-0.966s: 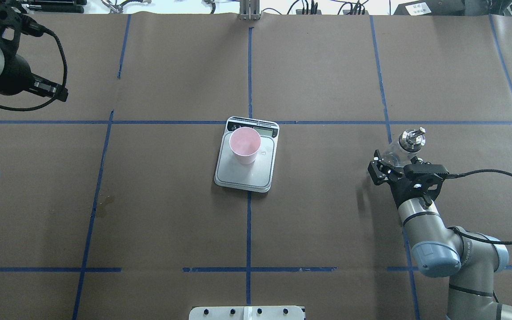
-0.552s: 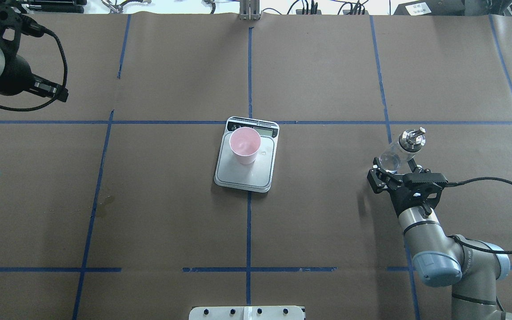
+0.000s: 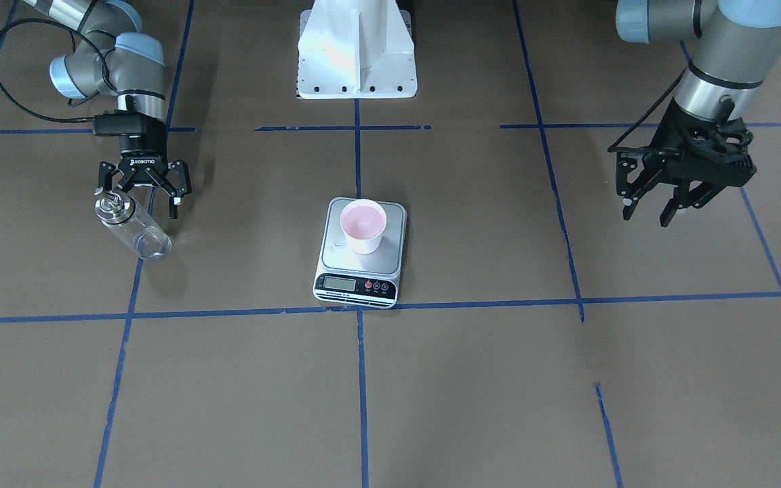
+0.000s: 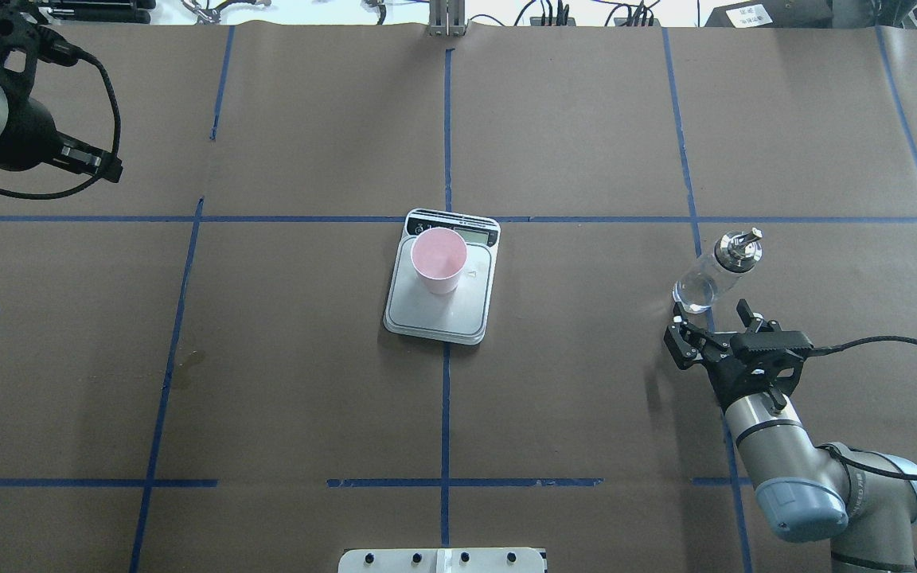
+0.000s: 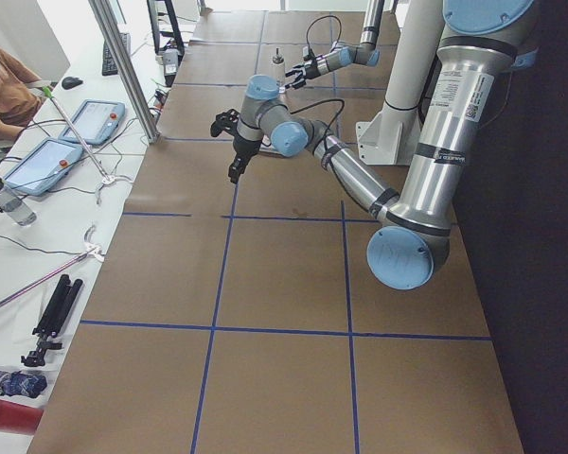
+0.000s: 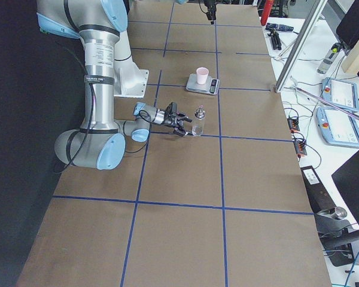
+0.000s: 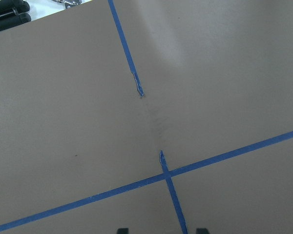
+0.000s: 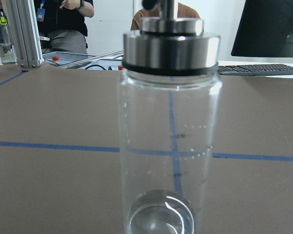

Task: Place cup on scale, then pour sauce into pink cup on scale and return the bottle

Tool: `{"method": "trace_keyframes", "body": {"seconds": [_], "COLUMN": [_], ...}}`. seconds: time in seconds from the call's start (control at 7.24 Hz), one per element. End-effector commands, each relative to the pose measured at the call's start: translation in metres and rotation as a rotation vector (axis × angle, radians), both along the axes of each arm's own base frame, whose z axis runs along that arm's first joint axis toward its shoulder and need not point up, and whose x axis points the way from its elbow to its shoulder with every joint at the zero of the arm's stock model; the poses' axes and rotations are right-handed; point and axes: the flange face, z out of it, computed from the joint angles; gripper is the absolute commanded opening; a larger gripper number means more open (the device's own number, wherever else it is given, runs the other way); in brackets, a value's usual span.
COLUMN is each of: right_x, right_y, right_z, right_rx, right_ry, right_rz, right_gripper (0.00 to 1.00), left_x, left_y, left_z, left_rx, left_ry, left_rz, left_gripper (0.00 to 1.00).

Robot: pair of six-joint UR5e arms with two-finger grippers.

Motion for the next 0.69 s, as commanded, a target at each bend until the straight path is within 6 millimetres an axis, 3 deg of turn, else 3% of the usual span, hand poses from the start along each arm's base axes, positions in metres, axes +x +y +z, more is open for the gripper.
{"method": "trace_keyframes", "body": {"seconds": [0.0,0.28,0.55], "right_x": [0.024,0.083,0.111], "right_y": [0.026,0.043,0.049], "right_z": [0.003,0.013,0.029], "right_rx": [-0.005,-0.068,-0.110], "right_ry": [0.013,0.039,0.088], "right_rz": [-0.056,-0.166,-0.322], "right_gripper": [1.00,1.00,1.00], "left_x": [0.000,0.000,0.000], "left_y": [0.001,0.000,-0.001], "left_z": [0.001,0.005,0.010], "left_rx": [-0.002,-0.006,-0.005], "left_ry": [-0.001,-0.007,-0.016], "left_rz": [0.000,0.001,0.010], "left_gripper": [0.57,0.57,0.57]}}
